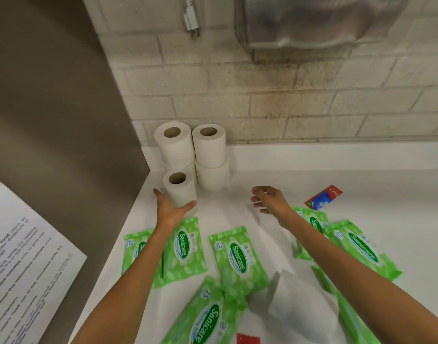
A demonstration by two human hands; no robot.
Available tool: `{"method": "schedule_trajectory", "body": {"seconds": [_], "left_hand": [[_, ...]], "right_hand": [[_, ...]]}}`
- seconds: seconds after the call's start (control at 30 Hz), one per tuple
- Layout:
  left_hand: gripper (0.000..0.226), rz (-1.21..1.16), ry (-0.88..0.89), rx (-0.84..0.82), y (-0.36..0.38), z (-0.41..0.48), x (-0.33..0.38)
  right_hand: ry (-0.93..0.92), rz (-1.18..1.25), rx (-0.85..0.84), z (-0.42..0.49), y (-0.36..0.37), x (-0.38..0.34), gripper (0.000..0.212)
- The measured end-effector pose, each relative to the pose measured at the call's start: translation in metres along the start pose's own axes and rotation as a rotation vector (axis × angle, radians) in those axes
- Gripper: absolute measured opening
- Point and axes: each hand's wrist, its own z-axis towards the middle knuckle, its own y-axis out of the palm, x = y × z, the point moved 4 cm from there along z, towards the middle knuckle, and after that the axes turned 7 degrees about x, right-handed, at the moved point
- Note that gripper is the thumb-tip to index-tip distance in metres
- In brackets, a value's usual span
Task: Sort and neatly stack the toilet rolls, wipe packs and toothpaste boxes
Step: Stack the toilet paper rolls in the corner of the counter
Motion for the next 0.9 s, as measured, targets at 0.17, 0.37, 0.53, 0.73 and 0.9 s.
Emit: {"method": "schedule_trajectory", "body": {"seconds": [0.17,0.37,0.53,0.73,0.9], "left_hand": [[0.095,-0.057,0.059,0.096,-0.007,-0.047,0.019],[0.036,-0.138,0.168,0.031,0.004,-0.117,0.046],[0.033,-0.116,0.264,-0.034,0.014,-0.156,0.049],[0.034,-0.083,0.258,-0.088,0.019,-0.188,0.04],[0.035,-0.045,0.251,-0.135,0.018,-0.202,0.029]], "right_hand": [[-0.085,-0.221,-0.146,-0.043,-0.022,-0.005,0.038],[-0.041,-0.721,-0.42,-0.095,-0.047,0.013,0.075],[-0.047,-1.166,-0.47,-0.131,-0.054,0.031,0.102],[-0.113,-1.27,-0.419,-0.154,-0.052,0.051,0.095],[-0.151,-1.205,-0.346,-0.16,-0.058,0.055,0.087]]}}
